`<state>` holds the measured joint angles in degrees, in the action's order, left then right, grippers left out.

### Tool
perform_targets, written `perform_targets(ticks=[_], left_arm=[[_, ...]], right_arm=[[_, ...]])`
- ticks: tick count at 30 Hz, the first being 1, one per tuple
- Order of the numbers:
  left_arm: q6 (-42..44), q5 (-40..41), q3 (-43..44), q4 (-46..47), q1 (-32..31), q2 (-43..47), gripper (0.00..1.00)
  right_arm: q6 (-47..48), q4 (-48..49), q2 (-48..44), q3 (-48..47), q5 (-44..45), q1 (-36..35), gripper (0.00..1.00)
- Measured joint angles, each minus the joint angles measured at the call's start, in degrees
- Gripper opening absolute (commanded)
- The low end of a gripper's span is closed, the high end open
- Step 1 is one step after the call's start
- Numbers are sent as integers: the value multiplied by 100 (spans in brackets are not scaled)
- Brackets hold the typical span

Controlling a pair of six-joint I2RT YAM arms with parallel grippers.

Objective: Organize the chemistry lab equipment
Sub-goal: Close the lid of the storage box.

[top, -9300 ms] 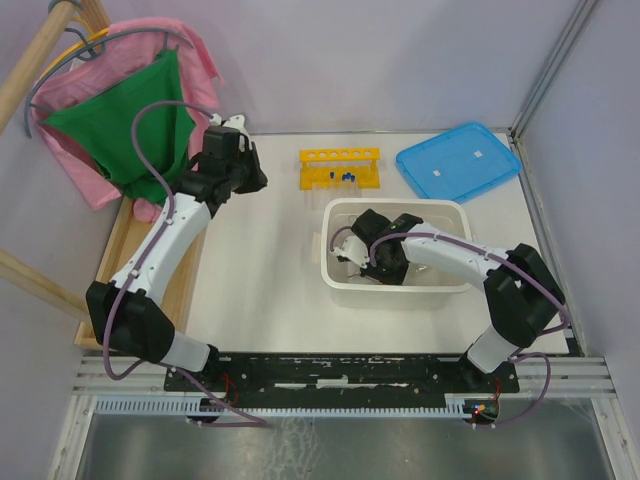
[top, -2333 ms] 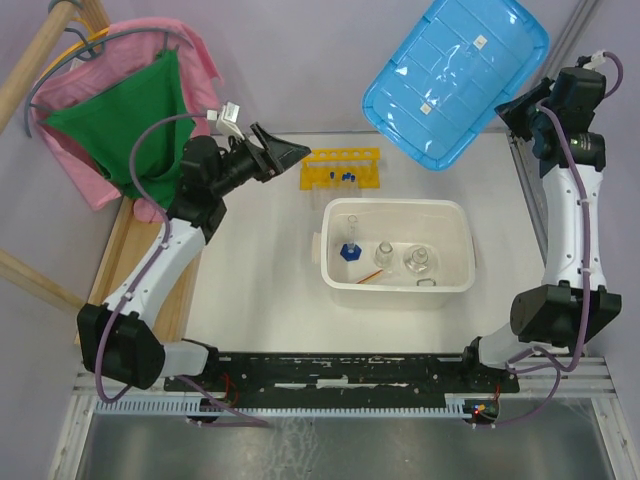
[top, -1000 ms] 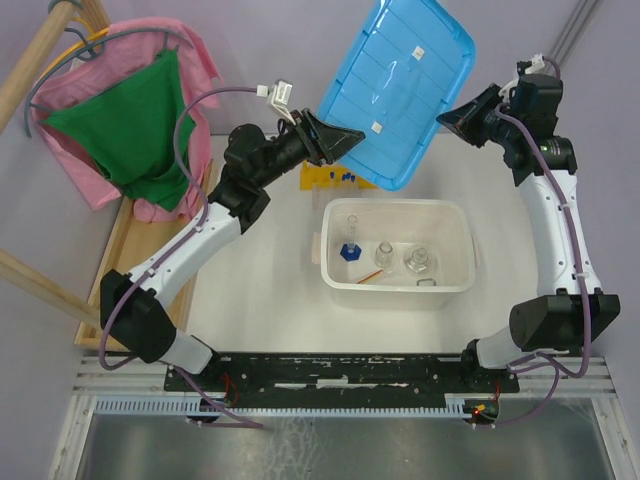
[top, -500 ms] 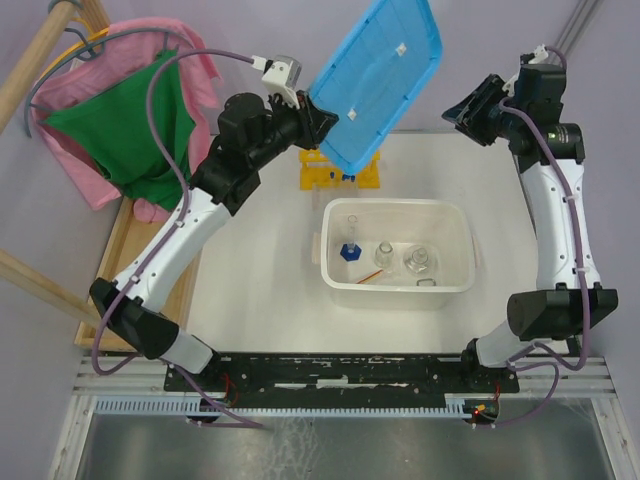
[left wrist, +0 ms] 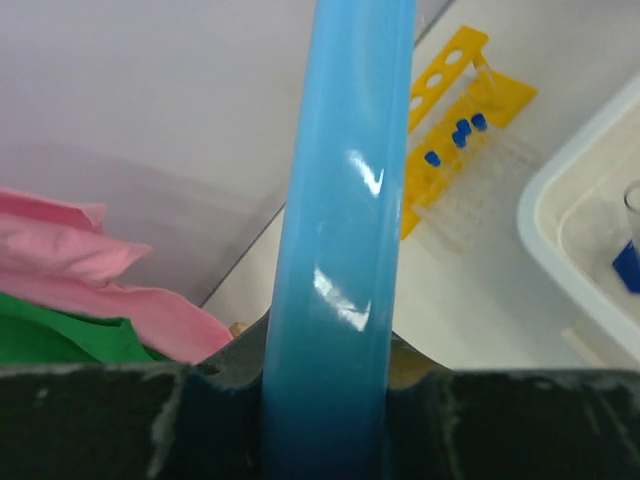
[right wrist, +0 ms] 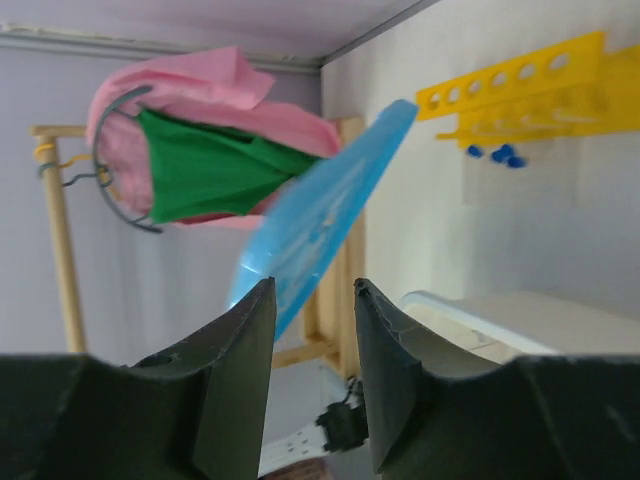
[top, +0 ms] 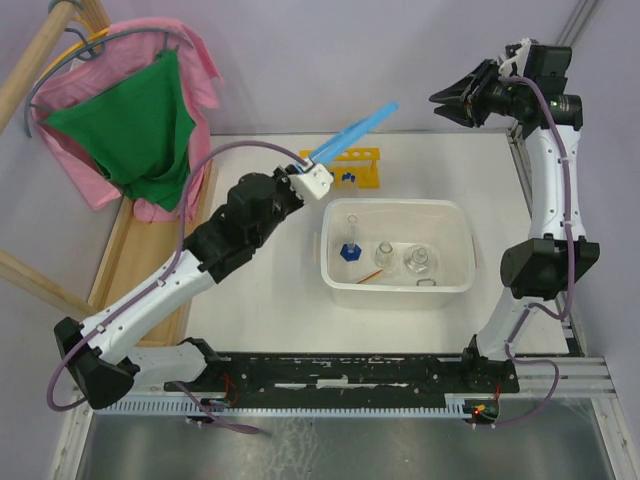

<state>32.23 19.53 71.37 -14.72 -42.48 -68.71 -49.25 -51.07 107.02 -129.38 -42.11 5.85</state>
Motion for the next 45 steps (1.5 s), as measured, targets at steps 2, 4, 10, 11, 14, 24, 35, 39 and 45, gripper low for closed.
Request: perform_targets(ticks=[2, 4, 10, 11, 14, 24, 35, 39, 45], left_arm=[[492, 227, -363, 79, -310, 188, 3], [962, 518, -728, 352, -640, 363, 3], [2568, 1305, -1991, 1932, -1635, 754, 3], [2903, 1392, -2243, 2310, -1753, 791, 3], [3587, 1547, -2693, 3095, -1864, 802, 3], [5217, 1939, -3342, 5222, -1991, 885, 3], [5469, 1943, -3366, 5713, -2223, 953, 3], [5471, 1974, -3438, 5720, -2238, 977, 3], [5484, 2122, -3591, 5718, -2273, 1128, 3]], right_arm=[[-463, 374, 52, 289, -498, -31, 45], [-752, 632, 85, 437, -802, -61, 45], [-1276, 1211, 57, 953, -1316, -175, 45], [-1335, 1300, 26, 1134, -1362, -208, 45], [-1419, 1368, -17, 1443, -1443, -238, 45], [-1246, 1285, -114, 1784, -1488, -317, 51], [-1023, 1191, -122, 1764, -1438, -479, 51], [-1034, 1174, -122, 1547, -1408, -369, 51], [-1263, 1480, -122, 1145, -1405, -269, 50]])
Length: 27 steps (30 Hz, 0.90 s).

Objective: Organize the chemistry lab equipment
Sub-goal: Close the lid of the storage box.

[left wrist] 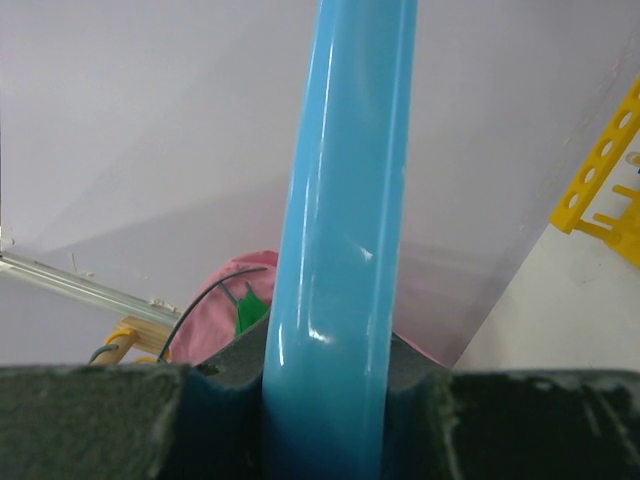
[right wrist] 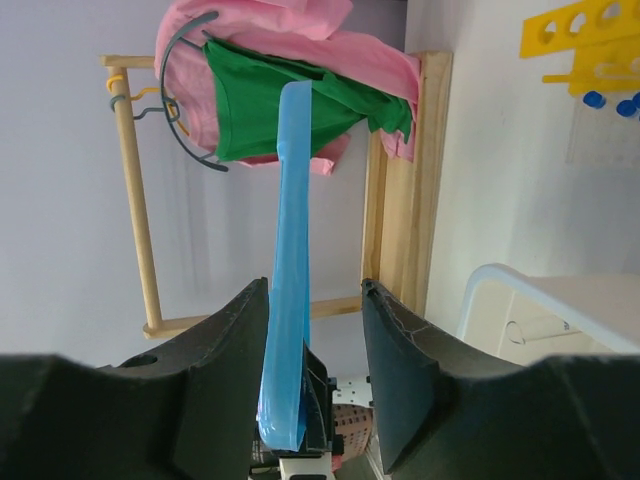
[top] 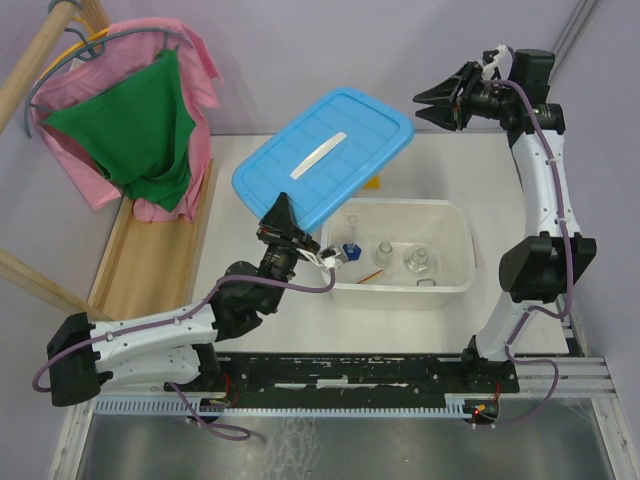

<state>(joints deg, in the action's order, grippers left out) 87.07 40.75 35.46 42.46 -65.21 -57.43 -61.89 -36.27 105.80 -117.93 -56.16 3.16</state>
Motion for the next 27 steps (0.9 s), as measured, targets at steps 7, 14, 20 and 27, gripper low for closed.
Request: perform_targets(ticks=[7, 14, 20, 27], left_arm=[[0, 28, -20, 13, -52, -9, 3], [0, -39, -20, 11, -186, -42, 3], [-2, -28, -24, 15, -280, -44, 3], [-2, -15, -24, 94, -284, -46, 3]], right_arm=[[-240, 424, -11, 181, -168, -136, 49], [-496, 741, -9, 321, -337, -341, 48], [-645, 1008, -9, 321, -385, -459, 46], [-671, 1178, -9, 426, -393, -560, 44]])
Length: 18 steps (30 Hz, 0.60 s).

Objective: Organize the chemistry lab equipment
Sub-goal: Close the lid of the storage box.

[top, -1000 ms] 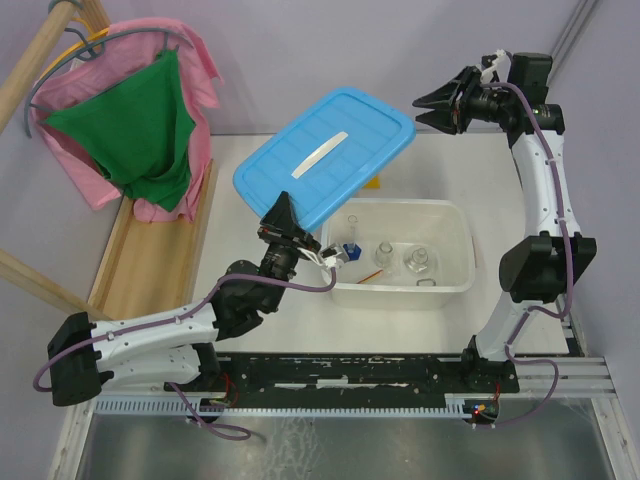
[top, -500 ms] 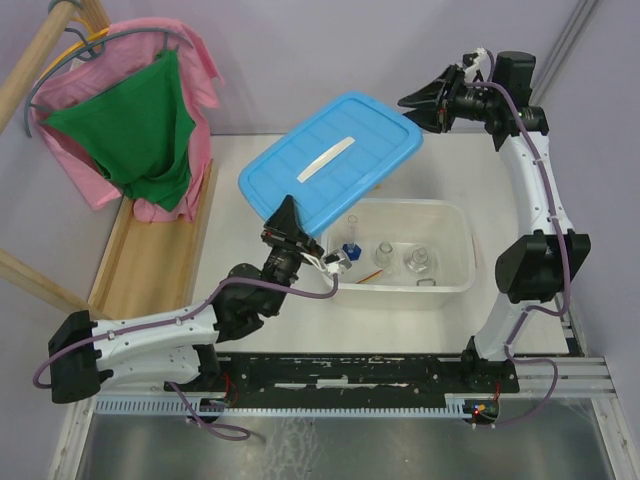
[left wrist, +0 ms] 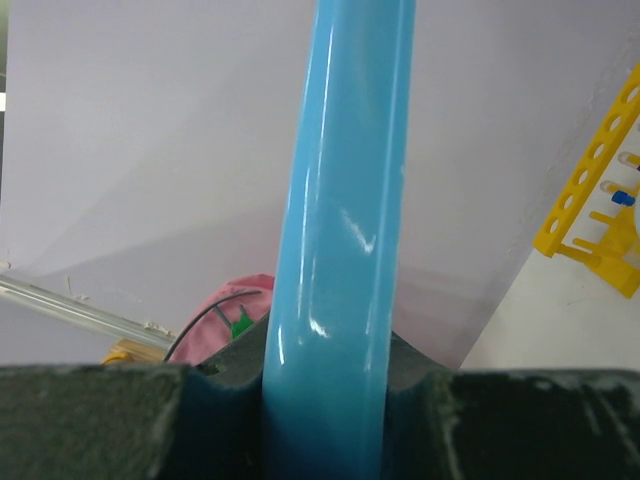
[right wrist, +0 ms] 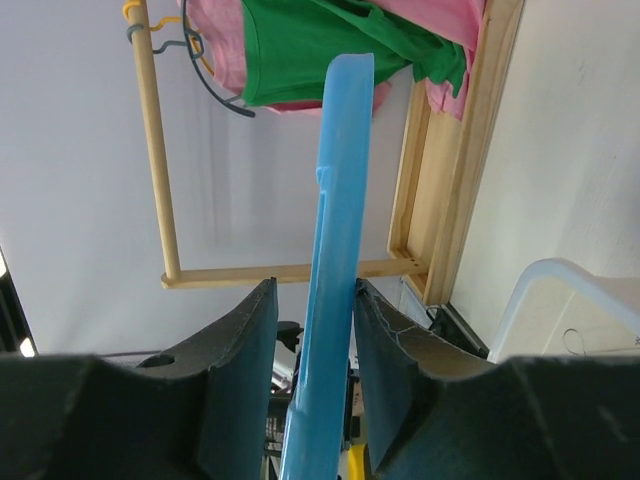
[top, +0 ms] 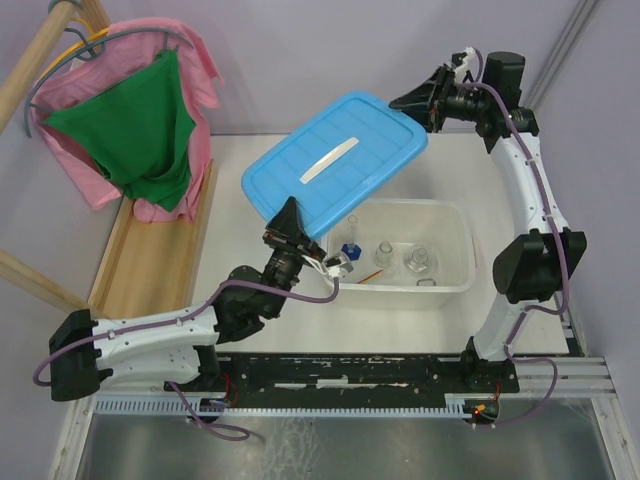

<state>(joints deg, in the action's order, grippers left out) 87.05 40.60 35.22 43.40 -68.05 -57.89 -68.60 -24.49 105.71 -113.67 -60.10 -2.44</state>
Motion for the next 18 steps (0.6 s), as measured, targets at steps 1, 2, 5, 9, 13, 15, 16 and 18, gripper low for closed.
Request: perform_targets(ticks=[1, 2, 5, 9, 13, 15, 16, 18], left_arm=[[0, -26, 0, 4, -11, -4, 4], [0, -37, 0, 4, -31, -11, 4], [0, -76, 0, 4, -90, -44, 4], [-2, -68, 0, 15, -116, -48, 4], [-24, -68, -17, -2, -125, -63, 8], [-79, -57, -26, 2, -136, -96, 18], [-118, -35, -26, -4, -144, -118, 23], [-258, 2, -26, -37, -146, -179, 39]], right_arm=[[0, 7, 0, 42, -26, -31, 43], [0, 7, 0, 79, -39, -70, 43], [4, -7, 0, 146, -76, -184, 42], [2, 15, 0, 186, -111, -273, 19], [-166, 4, -2, 245, -245, -256, 1], [-164, -37, -13, 291, -262, -238, 1], [-138, -98, -13, 293, -243, -229, 1], [-13, -264, -20, 295, -195, -195, 1]])
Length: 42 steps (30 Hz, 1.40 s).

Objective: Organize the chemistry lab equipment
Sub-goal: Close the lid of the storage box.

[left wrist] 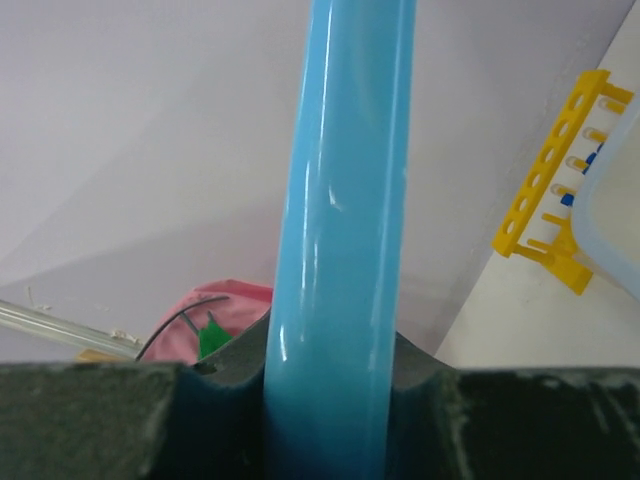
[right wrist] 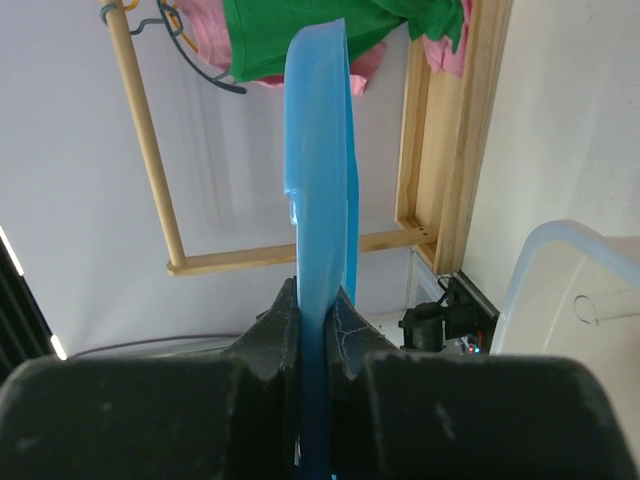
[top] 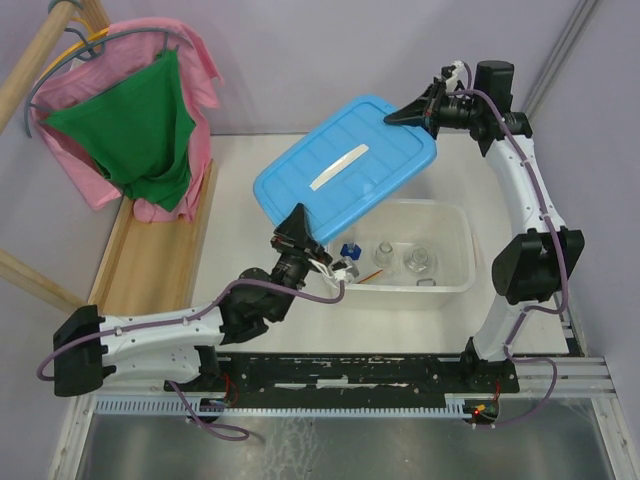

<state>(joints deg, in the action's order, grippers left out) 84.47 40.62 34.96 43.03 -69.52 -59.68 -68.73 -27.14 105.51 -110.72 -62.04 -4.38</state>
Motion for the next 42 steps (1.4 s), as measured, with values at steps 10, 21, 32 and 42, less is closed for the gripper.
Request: perform_targets(ticks=[10, 21, 32, 42], left_arm=[[-2341, 437, 472, -1508, -7, -254, 99], [-4850, 800, 992, -2540, -59, -323, 99], [-7917, 702, 2175, -3429, 994, 24, 38], [-9495, -903, 3969, -4784, 2691, -1257, 3]], right_arm=[[105, 31, -168, 48, 415, 417, 1], [302, -212, -221, -660, 866, 1279, 1], [1711, -1495, -2492, 1263, 1891, 1600, 1], [737, -601, -5080, 4677, 2404, 1580, 1]])
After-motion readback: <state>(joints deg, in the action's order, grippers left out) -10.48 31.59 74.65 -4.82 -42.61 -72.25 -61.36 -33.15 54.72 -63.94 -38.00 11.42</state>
